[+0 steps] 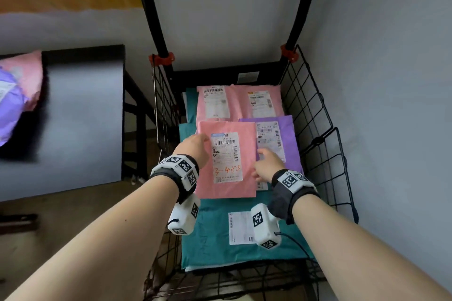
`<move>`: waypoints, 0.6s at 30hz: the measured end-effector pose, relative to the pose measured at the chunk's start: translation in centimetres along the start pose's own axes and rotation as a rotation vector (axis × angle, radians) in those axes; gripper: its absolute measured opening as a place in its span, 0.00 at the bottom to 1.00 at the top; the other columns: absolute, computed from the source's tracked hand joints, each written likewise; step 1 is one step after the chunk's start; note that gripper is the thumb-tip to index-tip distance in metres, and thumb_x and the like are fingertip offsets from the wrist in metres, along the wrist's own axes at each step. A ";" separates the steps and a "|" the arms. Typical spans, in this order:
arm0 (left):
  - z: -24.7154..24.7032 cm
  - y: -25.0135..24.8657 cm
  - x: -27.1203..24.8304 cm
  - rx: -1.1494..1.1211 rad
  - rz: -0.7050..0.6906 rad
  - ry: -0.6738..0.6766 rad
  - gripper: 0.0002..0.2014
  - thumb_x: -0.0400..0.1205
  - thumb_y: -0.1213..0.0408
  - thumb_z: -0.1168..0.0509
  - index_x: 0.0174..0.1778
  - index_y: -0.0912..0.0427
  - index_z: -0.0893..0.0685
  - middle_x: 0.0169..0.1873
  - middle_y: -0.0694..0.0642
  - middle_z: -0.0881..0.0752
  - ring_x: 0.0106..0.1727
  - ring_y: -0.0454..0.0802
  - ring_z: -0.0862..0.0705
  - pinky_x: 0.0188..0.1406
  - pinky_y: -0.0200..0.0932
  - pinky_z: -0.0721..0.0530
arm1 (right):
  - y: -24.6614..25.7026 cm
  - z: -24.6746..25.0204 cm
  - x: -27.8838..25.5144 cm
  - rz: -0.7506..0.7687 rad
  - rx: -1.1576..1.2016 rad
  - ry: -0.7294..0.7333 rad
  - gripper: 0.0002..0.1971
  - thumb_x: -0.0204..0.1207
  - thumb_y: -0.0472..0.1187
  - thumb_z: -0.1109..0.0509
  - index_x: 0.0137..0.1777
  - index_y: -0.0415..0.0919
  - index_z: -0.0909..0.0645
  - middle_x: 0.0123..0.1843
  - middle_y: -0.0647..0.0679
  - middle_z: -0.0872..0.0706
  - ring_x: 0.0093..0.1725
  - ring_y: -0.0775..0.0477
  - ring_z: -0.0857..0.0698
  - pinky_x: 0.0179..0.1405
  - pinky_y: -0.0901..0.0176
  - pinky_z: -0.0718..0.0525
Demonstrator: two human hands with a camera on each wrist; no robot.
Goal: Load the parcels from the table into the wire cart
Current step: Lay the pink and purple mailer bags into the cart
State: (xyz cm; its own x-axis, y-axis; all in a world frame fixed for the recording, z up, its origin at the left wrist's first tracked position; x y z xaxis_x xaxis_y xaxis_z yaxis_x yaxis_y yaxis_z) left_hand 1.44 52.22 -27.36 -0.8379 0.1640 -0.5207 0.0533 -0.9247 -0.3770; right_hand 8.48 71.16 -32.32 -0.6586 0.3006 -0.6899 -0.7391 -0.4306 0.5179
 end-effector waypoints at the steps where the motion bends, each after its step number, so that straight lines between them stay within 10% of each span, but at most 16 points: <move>1: -0.4 0.2 0.4 -0.001 0.014 0.009 0.27 0.80 0.77 0.45 0.75 0.55 0.28 0.68 0.57 0.21 0.63 0.56 0.19 0.62 0.49 0.18 | -0.2 -0.3 0.6 0.001 -0.006 0.009 0.31 0.75 0.31 0.39 0.79 0.47 0.35 0.64 0.41 0.16 0.50 0.40 0.11 0.56 0.44 0.13; 5: -1.9 1.0 1.5 -0.003 0.066 0.045 0.26 0.80 0.77 0.43 0.75 0.56 0.28 0.65 0.59 0.19 0.61 0.57 0.17 0.58 0.47 0.18 | -0.6 -0.7 2.8 0.014 -0.042 0.024 0.32 0.73 0.31 0.38 0.79 0.46 0.33 0.70 0.42 0.20 0.62 0.37 0.16 0.64 0.43 0.18; 18: -2.7 1.6 2.8 -0.048 0.089 0.035 0.28 0.79 0.76 0.45 0.76 0.51 0.29 0.68 0.59 0.21 0.58 0.57 0.16 0.57 0.52 0.15 | 0.2 0.3 3.8 0.044 -0.053 0.026 0.27 0.71 0.31 0.38 0.72 0.44 0.26 0.61 0.42 0.15 0.57 0.40 0.13 0.58 0.45 0.14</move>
State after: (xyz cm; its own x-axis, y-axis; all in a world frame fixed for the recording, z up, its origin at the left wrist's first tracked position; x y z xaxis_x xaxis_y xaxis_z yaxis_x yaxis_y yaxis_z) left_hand 0.62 52.08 -31.50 -0.8091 0.0945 -0.5800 0.1537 -0.9186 -0.3640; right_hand 5.77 72.46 -34.63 -0.6860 0.2586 -0.6801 -0.7005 -0.4876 0.5212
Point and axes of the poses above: each hand's wrist, its own x-axis towards the middle knuckle, its own z-axis out of the back of the hand, y = z × x, the point moved 10 cm from there along x, towards the middle knuckle
